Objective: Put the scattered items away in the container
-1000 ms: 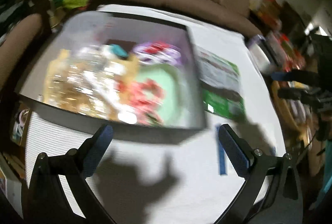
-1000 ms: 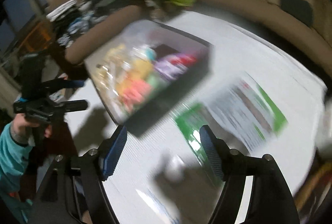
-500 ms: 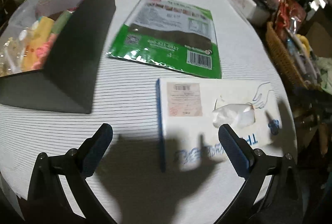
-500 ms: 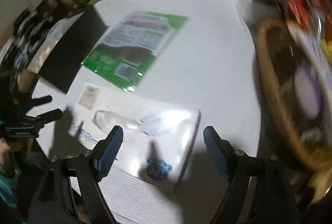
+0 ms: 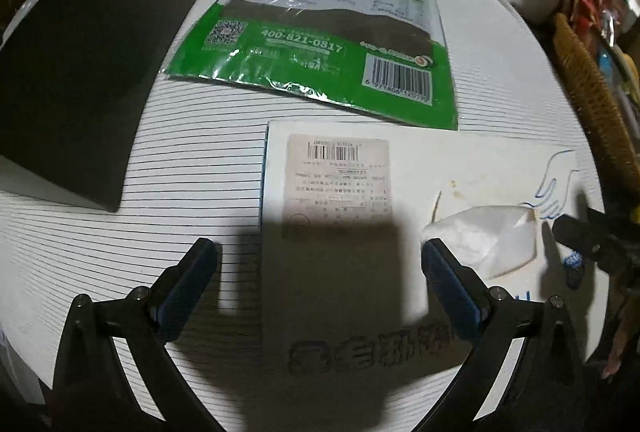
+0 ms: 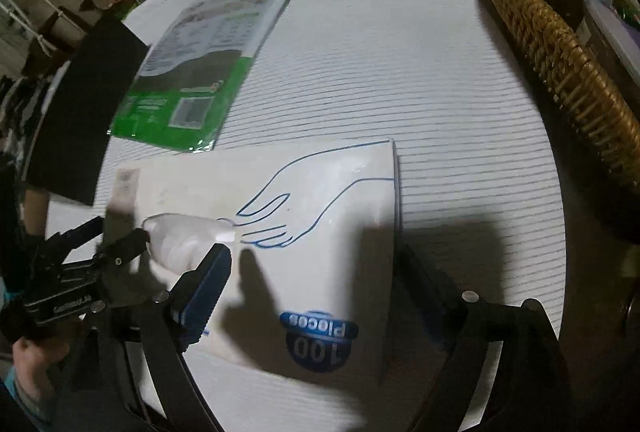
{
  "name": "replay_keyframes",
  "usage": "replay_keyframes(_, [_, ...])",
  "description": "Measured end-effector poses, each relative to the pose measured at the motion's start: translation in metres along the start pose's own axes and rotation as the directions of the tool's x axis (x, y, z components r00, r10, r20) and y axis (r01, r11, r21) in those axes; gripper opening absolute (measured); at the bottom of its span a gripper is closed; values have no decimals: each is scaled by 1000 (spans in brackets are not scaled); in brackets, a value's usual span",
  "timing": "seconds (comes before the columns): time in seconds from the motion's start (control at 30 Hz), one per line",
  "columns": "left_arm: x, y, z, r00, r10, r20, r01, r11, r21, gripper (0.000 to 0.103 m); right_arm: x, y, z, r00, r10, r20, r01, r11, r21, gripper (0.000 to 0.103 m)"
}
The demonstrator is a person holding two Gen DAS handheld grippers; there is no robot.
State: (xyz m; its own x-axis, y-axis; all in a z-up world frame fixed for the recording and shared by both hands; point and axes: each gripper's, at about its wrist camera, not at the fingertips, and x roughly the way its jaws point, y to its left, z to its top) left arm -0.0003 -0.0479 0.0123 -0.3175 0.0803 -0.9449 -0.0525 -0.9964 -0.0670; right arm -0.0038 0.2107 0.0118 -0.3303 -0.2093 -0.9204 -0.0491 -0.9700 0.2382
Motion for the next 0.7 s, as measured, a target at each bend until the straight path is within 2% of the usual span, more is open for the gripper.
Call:
replay_keyframes(0.13, [4,-3,0,1000,-4,13,4,1000,-12,103,9,7,-4,999,-50,11,51,998,-24,100])
replay_keyframes(0.27, [4,-15,-4,1000,5,29,-6,1000,31,101,15,24,-10,991,-128,34,131,986,-101,101])
replay_keyframes(0.4, [0,-20,-5,999,5,43,-6,1000,22,93,11,18,-10,992,-121,47,124,989,-77,97])
replay_keyframes(0.47, [-6,-14,-5,998,-21,51,21,1000,0,82,1,15,-11,990,-115,76,119,992,-49,96])
replay_keyframes(0.5, [-11,-10,-4,998,-37,56,38,999,-15,81,-7,16,-11,990,-103,98,108,993,-45,95])
replay_keyframes(0.6, [-34,0,-3,994,-43,104,47,998,-36,80,-34,19,-10,983,-68,172,75,996,-38,84])
replay_keyframes(0.7, [-54,10,-2,987,-49,152,57,997,-50,80,-57,27,-8,975,-14,222,22,999,-33,83])
